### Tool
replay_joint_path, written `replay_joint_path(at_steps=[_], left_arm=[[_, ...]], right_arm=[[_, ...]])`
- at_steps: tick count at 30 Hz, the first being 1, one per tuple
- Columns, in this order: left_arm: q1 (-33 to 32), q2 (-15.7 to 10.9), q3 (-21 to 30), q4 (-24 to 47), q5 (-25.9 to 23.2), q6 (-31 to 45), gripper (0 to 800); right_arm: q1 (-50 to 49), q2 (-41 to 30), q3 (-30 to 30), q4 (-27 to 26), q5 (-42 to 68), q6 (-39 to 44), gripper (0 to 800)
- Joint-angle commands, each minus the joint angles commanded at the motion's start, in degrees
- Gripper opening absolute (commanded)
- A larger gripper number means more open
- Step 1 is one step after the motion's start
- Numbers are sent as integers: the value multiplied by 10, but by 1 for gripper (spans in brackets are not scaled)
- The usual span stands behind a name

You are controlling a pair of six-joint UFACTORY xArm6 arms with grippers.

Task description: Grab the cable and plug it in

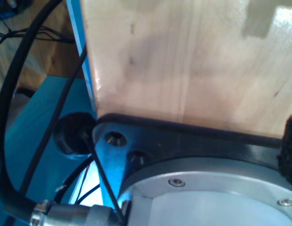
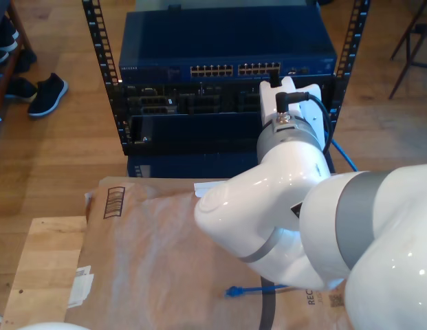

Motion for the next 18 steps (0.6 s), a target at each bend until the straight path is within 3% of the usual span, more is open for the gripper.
replay_joint_path(at_steps=[10,18], left_arm=[[0,0,0,1,0,0,800],[0,0,-1,1,0,0,800]], right_arm=[[-26,-58,31,0,35,5,0],[-105,-30,24,-25,39,73,0]])
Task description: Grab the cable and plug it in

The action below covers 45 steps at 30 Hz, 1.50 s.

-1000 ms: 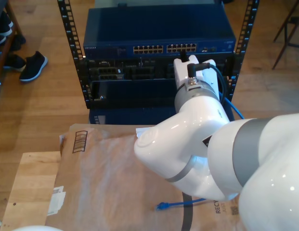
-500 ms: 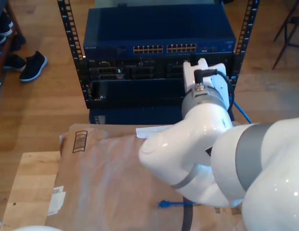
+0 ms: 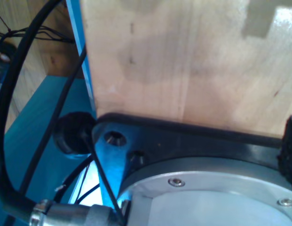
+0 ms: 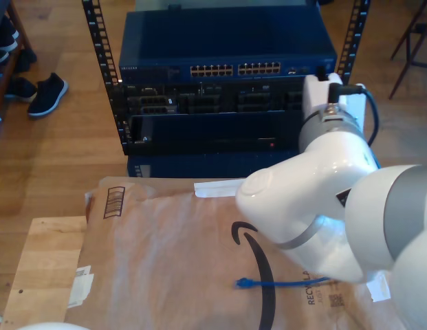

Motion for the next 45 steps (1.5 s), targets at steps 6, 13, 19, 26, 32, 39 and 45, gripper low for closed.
replay_joint_path(at_steps=[6,13,19,26,32,39,45], left_arm=[[0,0,1,0,0,0,800],[0,1,1,0,0,0,800],[0,0,1,0,0,0,800],[0,1,1,0,0,0,800],[0,0,1,0,0,0,800],[0,0,1,0,0,0,800],[0,0,1,-1,0,0,800]], right_arm=[[-18,48,7,-123,0,103,0],[-26,112,-9,-187,-7,229,0],[-33,188,-39,-269,-76,300,0],[-54,238,-86,-309,-128,331,0],[-65,259,-89,-307,-166,349,0],[-74,302,-133,-307,-181,352,0],[-74,315,-149,-306,-185,352,0]])
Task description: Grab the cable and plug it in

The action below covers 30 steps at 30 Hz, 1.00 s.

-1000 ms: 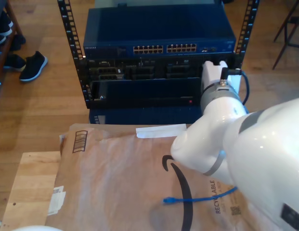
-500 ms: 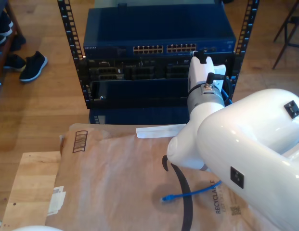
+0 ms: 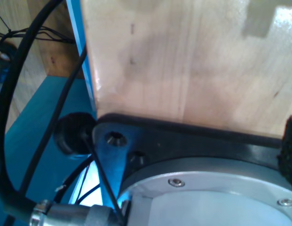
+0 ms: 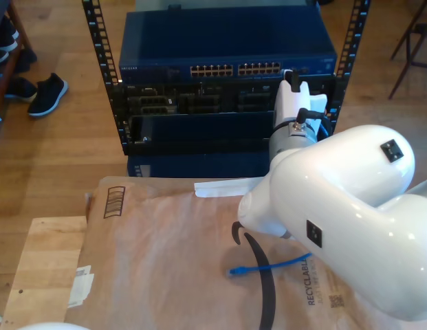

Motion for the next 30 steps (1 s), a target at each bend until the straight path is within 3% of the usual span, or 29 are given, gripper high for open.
replay_joint_path(at_steps=[15,19,30], left_arm=[[0,1,-1,1,0,0,800],[0,0,0,1,0,0,800],[0,0,0,1,0,-1,800]], right_arm=[[-1,41,-11,-4,-56,29,0],[-2,55,-9,-32,-85,55,0],[-16,76,-36,-42,-97,56,0]])
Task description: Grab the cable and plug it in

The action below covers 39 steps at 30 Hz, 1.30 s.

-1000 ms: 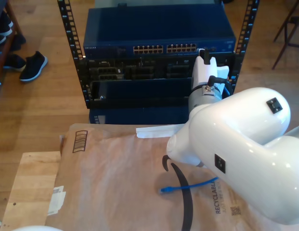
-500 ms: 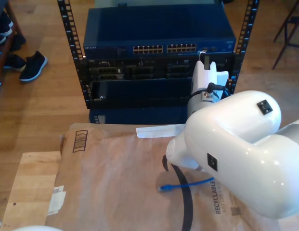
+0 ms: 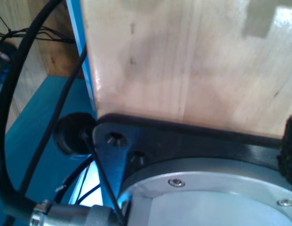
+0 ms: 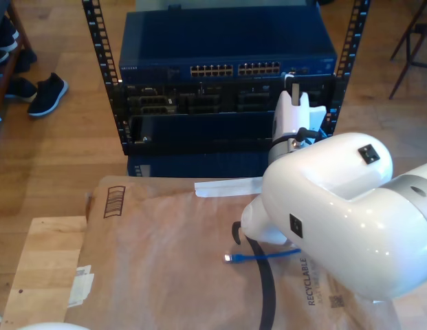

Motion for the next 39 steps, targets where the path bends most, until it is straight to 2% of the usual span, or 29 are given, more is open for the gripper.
replay_joint_path(at_steps=[31,39], left_arm=[[0,0,0,0,0,1,800],[0,0,-1,-1,0,1,800]], right_arm=[[-25,2,-3,-68,4,0,0],[-25,3,-4,-70,4,0,0]])
